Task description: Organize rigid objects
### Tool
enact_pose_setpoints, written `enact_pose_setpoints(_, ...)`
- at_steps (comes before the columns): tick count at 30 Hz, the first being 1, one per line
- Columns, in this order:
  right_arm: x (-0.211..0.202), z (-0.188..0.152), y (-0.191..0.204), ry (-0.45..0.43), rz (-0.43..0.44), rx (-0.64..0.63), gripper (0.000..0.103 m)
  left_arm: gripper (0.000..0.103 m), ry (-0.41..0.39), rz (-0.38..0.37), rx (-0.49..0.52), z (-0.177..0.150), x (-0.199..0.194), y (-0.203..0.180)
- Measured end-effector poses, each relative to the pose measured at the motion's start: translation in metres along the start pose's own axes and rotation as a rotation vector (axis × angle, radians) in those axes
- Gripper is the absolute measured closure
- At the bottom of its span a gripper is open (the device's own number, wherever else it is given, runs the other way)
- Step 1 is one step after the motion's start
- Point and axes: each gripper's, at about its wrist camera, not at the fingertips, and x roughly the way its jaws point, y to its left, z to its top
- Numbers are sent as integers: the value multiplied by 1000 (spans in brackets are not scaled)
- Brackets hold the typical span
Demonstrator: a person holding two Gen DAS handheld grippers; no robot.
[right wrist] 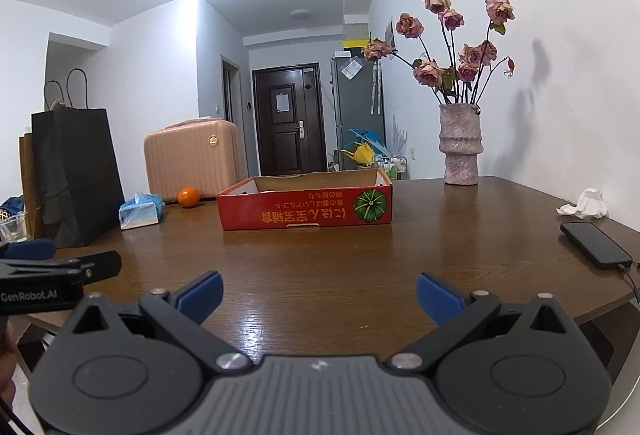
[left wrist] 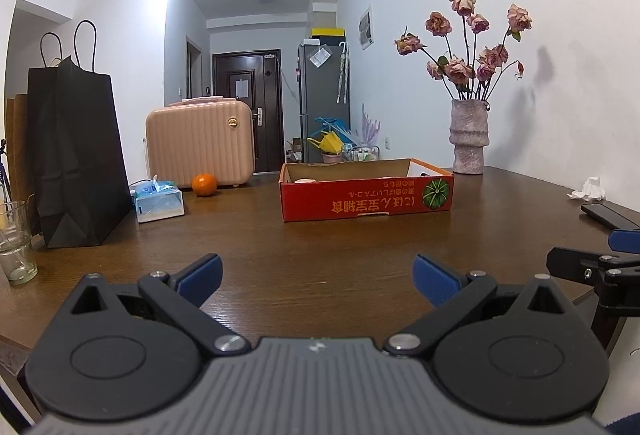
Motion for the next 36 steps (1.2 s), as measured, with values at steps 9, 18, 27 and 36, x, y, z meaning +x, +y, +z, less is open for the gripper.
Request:
enact_pose_setpoints(9, -2, -1, 0, -5, 4, -3, 0, 0, -6, 8, 3, -1, -1, -1)
enact_pose_setpoints(18, 0, 0, 1, 4, 13, -6, 0, 0, -3, -2, 5, 0, -1, -2)
enact_pose_setpoints(27, 1, -1, -1, 11, 6, 3, 0, 0, -7, -5, 4, 0, -2, -2)
enact_pose_setpoints(36, 3, -2, -1, 20, 6, 8, 0, 0, -4, 1, 1, 0, -2, -2)
